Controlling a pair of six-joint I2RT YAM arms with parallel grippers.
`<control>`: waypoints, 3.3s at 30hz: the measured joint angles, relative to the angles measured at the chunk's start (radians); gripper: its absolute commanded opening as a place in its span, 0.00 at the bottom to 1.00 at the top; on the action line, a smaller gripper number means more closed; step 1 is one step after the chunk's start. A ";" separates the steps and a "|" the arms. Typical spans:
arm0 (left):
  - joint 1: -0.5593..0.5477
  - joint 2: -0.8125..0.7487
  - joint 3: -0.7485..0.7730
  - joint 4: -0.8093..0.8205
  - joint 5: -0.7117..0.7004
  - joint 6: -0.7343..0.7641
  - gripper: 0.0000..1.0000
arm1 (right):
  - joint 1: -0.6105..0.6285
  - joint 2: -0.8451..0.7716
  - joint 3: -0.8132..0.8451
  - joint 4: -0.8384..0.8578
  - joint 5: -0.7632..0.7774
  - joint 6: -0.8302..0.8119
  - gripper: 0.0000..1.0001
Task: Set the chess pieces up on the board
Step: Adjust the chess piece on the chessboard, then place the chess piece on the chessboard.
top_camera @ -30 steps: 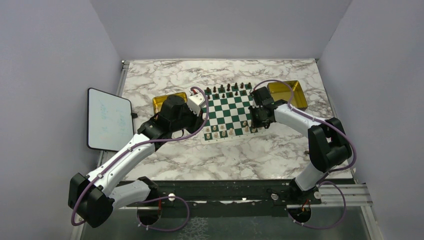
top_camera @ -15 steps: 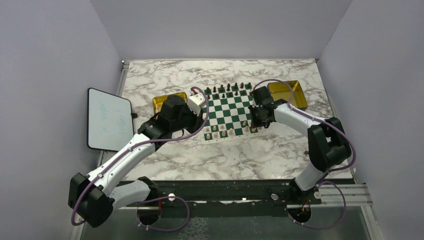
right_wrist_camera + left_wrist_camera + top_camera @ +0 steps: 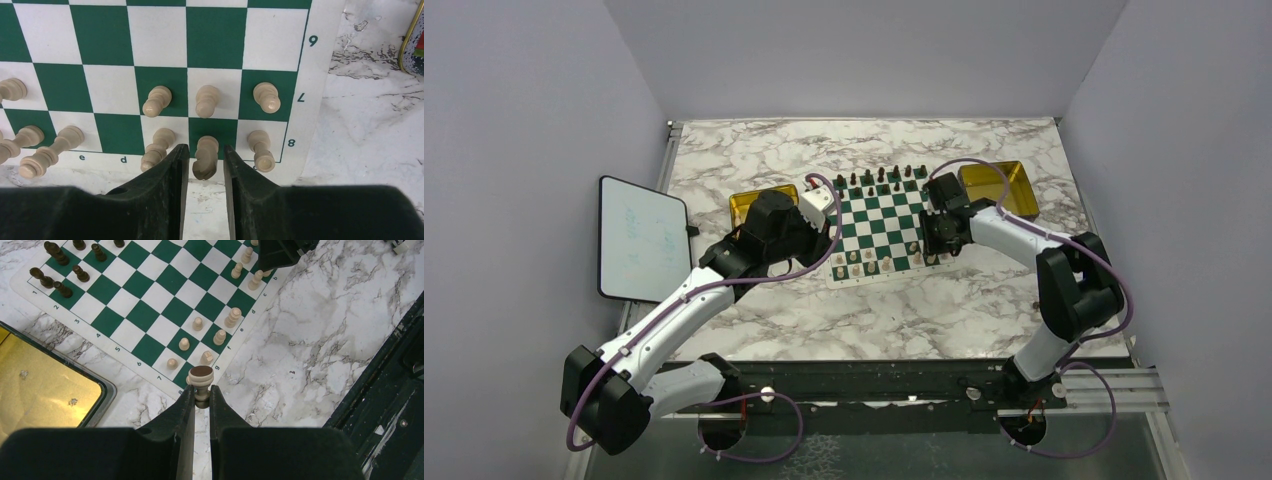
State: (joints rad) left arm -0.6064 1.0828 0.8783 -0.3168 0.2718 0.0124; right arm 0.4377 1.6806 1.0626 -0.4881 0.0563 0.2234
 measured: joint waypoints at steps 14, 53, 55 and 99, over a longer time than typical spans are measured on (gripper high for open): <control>0.000 0.048 0.000 0.000 0.078 -0.137 0.10 | 0.000 -0.139 0.051 -0.017 0.002 0.007 0.44; 0.011 0.216 0.064 0.020 0.637 -0.450 0.10 | 0.260 -0.545 -0.311 0.409 -0.970 -1.213 0.46; 0.011 0.216 0.064 0.021 0.639 -0.450 0.09 | 0.273 -0.545 -0.311 0.397 -0.956 -1.234 0.40; 0.160 0.061 0.089 0.119 0.405 -0.605 0.38 | 0.323 -0.463 -0.363 1.033 -0.453 -0.230 0.02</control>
State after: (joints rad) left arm -0.4461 1.1435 0.9672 -0.1982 0.6769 -0.5922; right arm 0.7605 1.2175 0.6994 0.5449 -0.3969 -0.0063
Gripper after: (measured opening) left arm 0.398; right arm 0.222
